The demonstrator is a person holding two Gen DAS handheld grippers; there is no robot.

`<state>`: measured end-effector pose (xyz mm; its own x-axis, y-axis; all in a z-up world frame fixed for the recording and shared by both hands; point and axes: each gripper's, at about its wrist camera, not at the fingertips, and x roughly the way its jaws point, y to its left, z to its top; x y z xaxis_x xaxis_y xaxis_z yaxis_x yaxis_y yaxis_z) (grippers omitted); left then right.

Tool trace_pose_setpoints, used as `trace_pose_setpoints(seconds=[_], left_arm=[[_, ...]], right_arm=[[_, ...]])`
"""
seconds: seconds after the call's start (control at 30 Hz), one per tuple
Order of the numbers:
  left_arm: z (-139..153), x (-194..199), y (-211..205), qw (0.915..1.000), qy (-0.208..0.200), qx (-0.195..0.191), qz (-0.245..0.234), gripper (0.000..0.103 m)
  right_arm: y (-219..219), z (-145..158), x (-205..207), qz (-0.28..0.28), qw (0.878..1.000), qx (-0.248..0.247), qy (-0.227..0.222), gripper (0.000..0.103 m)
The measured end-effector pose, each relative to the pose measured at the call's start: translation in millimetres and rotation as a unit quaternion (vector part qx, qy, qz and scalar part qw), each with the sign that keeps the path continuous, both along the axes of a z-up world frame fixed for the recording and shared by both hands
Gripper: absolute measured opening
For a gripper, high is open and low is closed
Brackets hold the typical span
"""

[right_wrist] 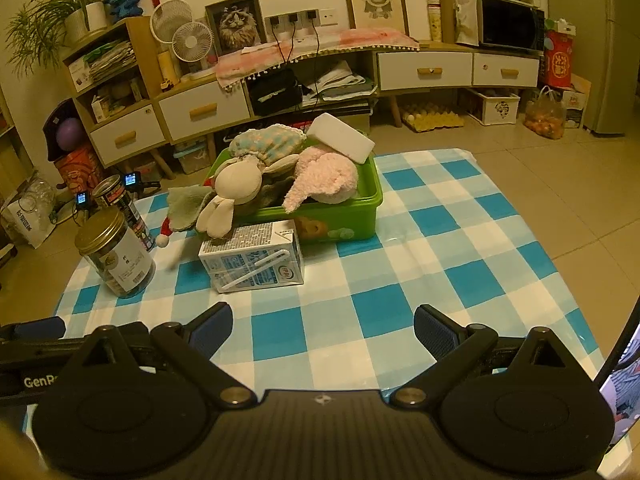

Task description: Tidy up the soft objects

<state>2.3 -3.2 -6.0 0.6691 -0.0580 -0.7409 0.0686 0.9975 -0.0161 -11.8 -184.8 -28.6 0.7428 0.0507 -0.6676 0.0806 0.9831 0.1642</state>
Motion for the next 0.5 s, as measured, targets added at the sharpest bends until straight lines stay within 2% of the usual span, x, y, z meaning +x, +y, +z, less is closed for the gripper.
trace_pose_setpoints(seconds=[0.5], left_arm=[[1.1,-1.2,-1.0,1.0000,-0.002,-0.002,-0.001,0.097]], right_arm=[[-1.2,-0.5,0.5,0.000,1.000,0.001,0.000,0.069]])
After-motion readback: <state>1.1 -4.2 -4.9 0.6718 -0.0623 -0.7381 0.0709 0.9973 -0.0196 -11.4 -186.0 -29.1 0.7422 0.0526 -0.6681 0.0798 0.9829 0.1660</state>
